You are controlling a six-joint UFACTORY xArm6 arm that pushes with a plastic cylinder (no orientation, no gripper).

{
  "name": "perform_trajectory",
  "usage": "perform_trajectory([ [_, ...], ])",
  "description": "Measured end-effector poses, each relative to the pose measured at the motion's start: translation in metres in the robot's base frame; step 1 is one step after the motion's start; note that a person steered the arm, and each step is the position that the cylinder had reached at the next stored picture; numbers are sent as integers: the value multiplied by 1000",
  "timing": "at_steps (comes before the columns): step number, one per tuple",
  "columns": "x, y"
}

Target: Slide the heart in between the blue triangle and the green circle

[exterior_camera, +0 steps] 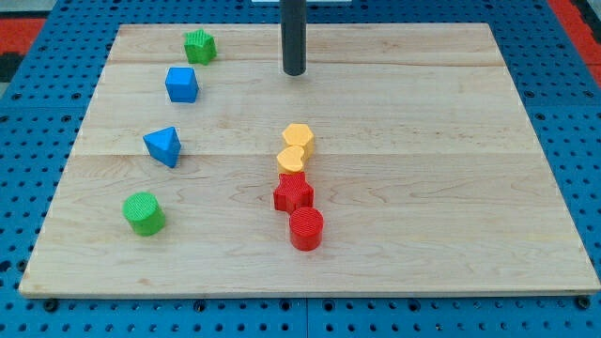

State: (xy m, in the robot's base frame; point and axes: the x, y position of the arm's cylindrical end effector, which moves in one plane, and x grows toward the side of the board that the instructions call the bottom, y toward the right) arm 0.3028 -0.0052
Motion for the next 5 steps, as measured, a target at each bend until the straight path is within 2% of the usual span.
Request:
perform_trajectory([
  [1,58,35],
  [2,127,37],
  [5,164,12],
])
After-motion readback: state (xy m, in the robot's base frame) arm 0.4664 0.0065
